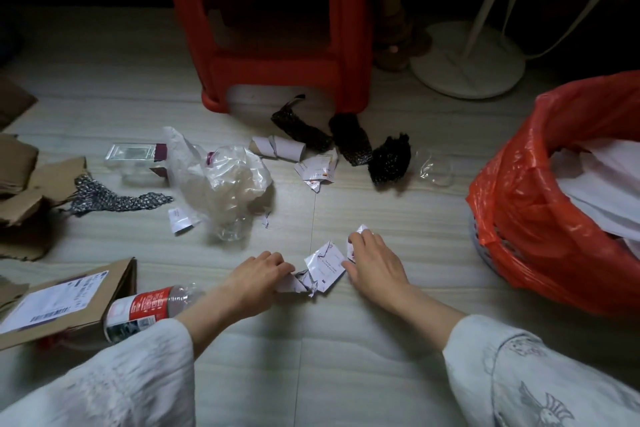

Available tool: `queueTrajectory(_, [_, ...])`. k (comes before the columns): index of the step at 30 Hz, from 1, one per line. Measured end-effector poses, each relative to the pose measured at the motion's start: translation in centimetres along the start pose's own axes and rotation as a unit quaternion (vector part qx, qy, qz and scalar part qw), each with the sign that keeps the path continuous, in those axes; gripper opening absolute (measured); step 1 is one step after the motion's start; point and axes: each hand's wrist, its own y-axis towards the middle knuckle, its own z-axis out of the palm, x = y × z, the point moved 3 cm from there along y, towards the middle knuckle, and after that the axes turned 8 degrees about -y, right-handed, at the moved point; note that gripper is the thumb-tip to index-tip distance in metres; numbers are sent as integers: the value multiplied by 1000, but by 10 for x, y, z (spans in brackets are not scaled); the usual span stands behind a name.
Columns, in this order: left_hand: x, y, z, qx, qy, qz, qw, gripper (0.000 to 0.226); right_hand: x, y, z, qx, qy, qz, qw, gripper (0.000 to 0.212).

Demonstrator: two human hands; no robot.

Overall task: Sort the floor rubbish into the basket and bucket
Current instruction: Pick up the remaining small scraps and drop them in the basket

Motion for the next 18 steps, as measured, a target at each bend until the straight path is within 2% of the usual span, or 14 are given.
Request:
queueTrajectory(3, [-2,-6,7,-17,-21,0,1000,50,1,7,0,19,-57,-23,998,64])
queueTrajectory(6, [-5,-14,14,-20,-40,15,999,48,14,10,10,68,-150,-152,975,79])
queueTrajectory(8, [-5,-20,19,-12,-57,17,998,46,24,10,17,69,-180,-217,957,67])
queueTrajectory(10, [-2,-24,22,-11,-73,13,997,45,33,13,16,49,-181,-217,958,46])
queueTrajectory(12, [-1,-27,23,-8,-83,6,997,46,40,15,13,30,-192,-210,958,34])
queueTrajectory(18, [2,-29,15,-12,-102,-17,995,50,40,11,18,68,-172,-145,972,32])
